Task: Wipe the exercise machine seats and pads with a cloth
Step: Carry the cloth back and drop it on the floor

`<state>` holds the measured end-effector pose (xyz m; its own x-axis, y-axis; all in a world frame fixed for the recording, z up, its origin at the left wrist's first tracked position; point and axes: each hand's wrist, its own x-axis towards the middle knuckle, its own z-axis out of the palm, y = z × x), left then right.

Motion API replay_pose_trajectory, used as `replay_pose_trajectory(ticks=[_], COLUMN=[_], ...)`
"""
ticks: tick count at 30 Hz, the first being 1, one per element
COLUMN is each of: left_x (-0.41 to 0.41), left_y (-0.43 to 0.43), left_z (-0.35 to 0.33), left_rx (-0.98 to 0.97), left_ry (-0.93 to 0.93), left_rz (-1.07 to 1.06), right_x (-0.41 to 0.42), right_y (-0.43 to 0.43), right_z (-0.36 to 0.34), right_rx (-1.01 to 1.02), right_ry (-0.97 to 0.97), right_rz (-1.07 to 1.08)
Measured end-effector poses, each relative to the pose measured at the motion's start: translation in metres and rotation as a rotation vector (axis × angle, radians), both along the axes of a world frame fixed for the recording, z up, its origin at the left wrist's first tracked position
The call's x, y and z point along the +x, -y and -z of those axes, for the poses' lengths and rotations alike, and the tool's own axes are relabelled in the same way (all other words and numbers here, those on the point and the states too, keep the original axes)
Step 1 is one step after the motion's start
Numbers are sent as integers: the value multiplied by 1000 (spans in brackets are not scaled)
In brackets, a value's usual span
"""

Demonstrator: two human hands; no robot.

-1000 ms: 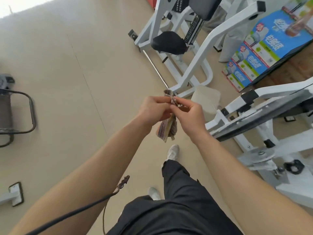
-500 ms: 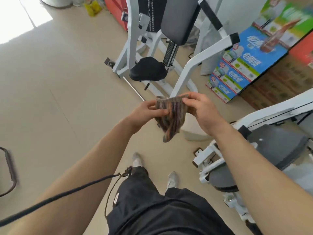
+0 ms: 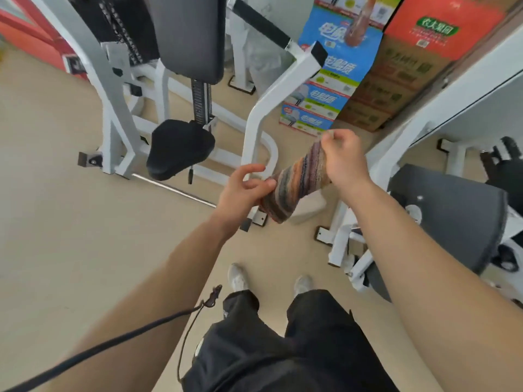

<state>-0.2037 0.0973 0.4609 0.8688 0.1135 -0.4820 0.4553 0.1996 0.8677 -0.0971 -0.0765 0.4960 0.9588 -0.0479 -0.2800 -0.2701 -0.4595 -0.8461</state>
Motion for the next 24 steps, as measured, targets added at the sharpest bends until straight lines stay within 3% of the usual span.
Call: replay_pose_trajectory(ticks=[2,5,8,11,15,18,20,22,24], left_x=[17,41,67,92,119,135,145,154,165], left_y=[-4,-1,11,27,51,65,75,84,89], left_z=[1,1,5,16,31,40,43,47,54], left_rx=[-2,103,503,951,1295,1375,1391,1365,1280], left_ry=[60,163,233,303,389,503,552,549,529], left_rz=[55,304,575,664,766,816,850,868,833], right_x=[12,24,37,45,48,53,59,60,56], right_y=[9,24,39,51,63,73,81,87,88], right_z=[12,28,49,70,99,122,135,143,141], right_rx=[29,235,364,338,327,351,242,-1,-31], right_ry=[-178,-411,-523,-558,-567,-549,-494,-369,-162], right_rz=[116,372,476,484,421,512,493,377,273])
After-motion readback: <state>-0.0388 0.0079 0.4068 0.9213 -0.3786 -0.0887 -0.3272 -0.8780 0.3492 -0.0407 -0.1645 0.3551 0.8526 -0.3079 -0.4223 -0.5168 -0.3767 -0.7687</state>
